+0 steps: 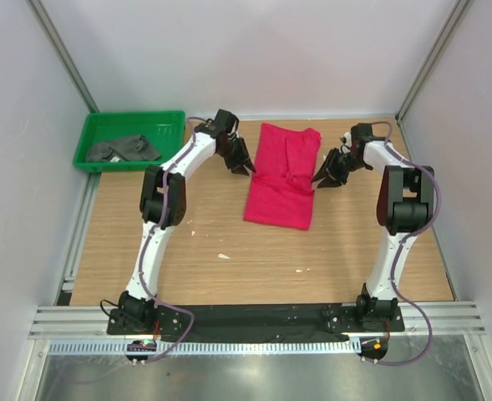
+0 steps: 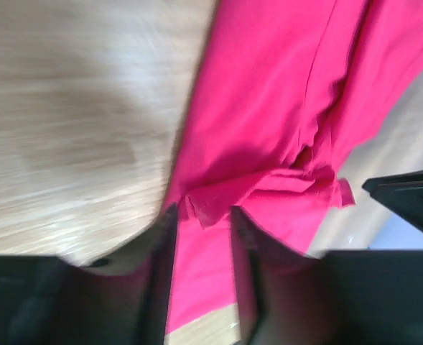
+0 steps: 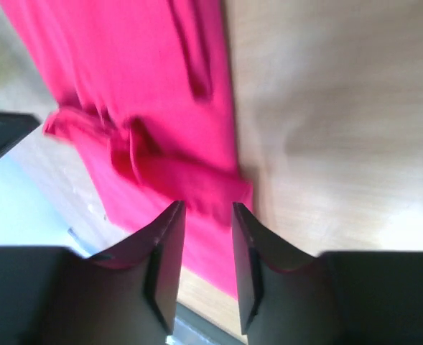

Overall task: Fold and stack the t-shirts
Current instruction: Fold the tshirt

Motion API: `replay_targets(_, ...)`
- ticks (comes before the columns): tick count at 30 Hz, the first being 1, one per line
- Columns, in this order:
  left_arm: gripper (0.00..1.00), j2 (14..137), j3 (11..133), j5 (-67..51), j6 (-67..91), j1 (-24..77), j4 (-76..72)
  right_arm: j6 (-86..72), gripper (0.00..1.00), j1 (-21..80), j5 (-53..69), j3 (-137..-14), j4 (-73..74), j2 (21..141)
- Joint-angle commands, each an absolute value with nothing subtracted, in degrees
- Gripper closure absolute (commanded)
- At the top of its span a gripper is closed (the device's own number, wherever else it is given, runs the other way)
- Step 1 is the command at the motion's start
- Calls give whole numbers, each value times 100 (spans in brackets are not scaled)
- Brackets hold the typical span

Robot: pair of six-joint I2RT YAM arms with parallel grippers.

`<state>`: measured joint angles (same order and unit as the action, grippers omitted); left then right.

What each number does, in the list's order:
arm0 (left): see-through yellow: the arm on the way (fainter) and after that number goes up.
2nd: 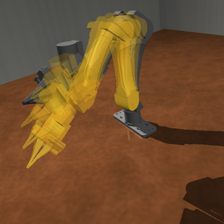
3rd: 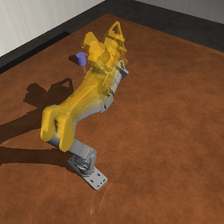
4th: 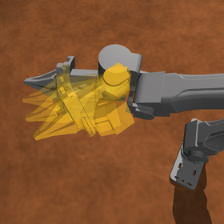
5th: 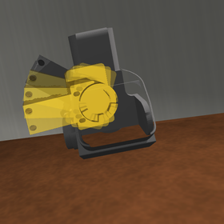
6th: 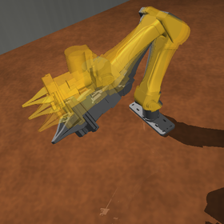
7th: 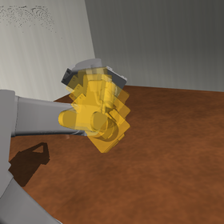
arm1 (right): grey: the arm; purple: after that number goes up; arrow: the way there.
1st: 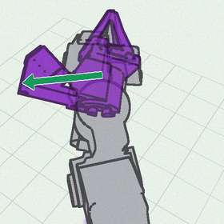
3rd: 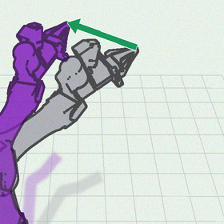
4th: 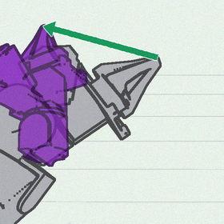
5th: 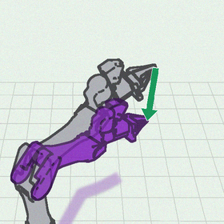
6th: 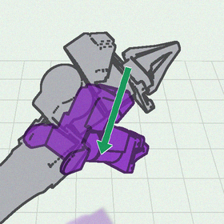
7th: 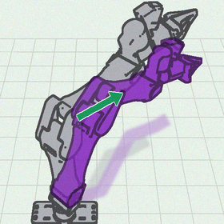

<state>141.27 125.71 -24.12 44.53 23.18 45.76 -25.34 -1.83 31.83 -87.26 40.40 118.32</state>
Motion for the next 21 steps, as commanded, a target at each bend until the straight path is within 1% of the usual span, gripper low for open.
replay_targets(1,61,13993,13349,-1233,4070,2241,5227,-2312,57,-193,2691,-9350,3814,11979)
replay_targets(2,57,13722,13281,-987,4008,2233,5282,-2251,54,-202,2550,-9543,4058,11849)
replay_targets(3,47,13476,12837,-689,3877,2250,5195,-2128,50,-193,2288,-9588,4174,11708)
replay_targets(4,41,13230,12510,-642,3806,2259,5029,-2110,48,-185,2224,-9554,4279,11577)
replay_targets(5,41,12740,12185,-676,3727,2267,4862,-2127,48,-185,2224,-9327,4280,11262)
replay_targets(6,41,12561,11851,-955,3674,2276,4573,-2188,47,-176,2276,-9177,4272,11111)
replay_targets(7,44,12403,11395,-1132,3613,2294,4466,-2223,48,-115,2346,-8767,4193,10935)
replay_targets(8,46,12175,11199,-1264,3482,2364,4421,-2258,48,-62,2381,-8554,4131,10577)
replay_targets(9,56,12112,11058,-1457,3437,2408,4404,-2337,48,-1,2391,-8343,4070,10425)
replay_targets(10,63,12016,10917,-1781,3419,2452,4342,-2373,49,252,2356,-8149,3921,10267)
replay_targets(11,67,11832,10533,-1880,3410,2583,4237,-2417,51,403,2173,-7791,3842,10144)
replay_targets(13,69,11655,10145,-1899,3462,2750,3763,-2661,52,832,1777,-7368,3527,9862)
replay_targets(15,69,11628,9844,-1994,3576,2969,3351,-2917,52,1115,1337,-7234,3367,9844)
replay_targets(17,68,11741,9748,-2275,3927,3058,3139,-3251,50,1553,907,-7364,3383,10010)
replay_targets(18,68,11812,9643,-2424,4085,3102,2894,-3330,48,1686,505,-7444,3401,10106)
replay_targets(21,71,12041,9467,-2627,4534,3120,2629,-3463,48,1959,28,-7786,3515,10546)
